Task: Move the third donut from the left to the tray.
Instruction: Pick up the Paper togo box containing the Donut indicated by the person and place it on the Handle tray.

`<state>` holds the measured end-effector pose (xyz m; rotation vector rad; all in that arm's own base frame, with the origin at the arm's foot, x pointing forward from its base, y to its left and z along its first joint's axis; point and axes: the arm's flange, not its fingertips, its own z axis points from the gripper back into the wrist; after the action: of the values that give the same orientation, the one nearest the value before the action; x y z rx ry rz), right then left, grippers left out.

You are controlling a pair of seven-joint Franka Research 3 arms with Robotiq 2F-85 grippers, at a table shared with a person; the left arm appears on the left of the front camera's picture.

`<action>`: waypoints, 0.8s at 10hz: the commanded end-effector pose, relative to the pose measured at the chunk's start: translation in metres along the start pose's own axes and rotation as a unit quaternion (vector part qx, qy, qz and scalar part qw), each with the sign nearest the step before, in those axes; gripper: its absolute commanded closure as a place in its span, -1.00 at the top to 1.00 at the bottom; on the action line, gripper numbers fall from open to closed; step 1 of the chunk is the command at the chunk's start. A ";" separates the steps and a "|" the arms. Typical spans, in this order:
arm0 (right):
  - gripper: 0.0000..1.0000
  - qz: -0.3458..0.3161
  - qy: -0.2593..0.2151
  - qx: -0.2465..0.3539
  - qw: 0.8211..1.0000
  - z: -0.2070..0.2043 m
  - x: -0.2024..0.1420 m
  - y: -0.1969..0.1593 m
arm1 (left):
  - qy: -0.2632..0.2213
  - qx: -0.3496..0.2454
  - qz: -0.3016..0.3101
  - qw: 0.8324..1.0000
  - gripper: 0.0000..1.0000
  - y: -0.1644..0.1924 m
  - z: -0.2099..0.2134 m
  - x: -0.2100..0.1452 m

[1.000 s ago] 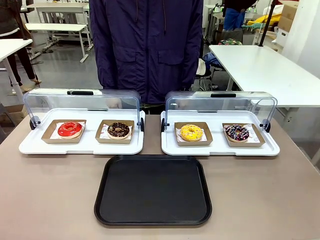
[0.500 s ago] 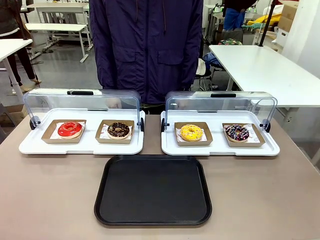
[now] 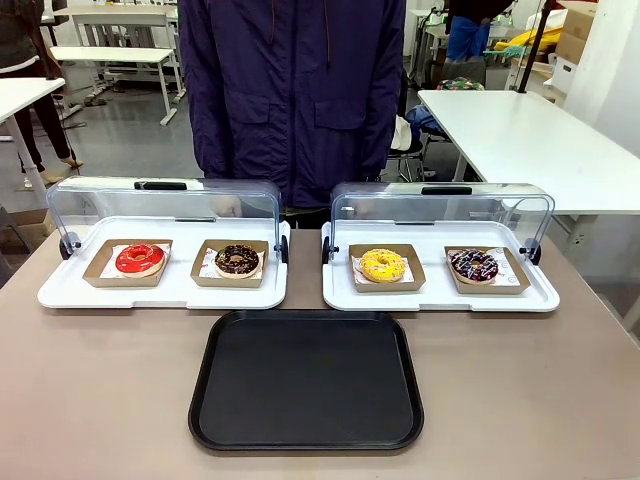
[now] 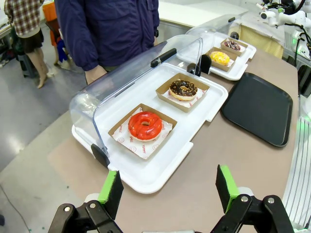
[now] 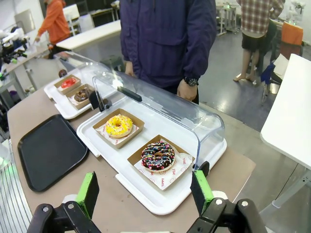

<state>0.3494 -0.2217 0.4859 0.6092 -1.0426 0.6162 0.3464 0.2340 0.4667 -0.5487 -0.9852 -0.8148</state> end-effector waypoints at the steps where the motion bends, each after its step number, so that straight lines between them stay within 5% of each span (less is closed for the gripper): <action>1: 1.00 0.004 -0.004 0.000 1.000 0.000 0.002 0.000 | 0.003 -0.002 -0.004 1.000 1.00 0.000 0.002 0.001; 8: 1.00 0.004 -0.004 0.000 1.000 0.000 0.002 0.000 | 0.003 -0.002 -0.004 1.000 1.00 0.000 0.002 0.001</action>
<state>0.3494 -0.2218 0.4859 0.6095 -1.0426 0.6163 0.3464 0.2340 0.4667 -0.5487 -0.9852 -0.8148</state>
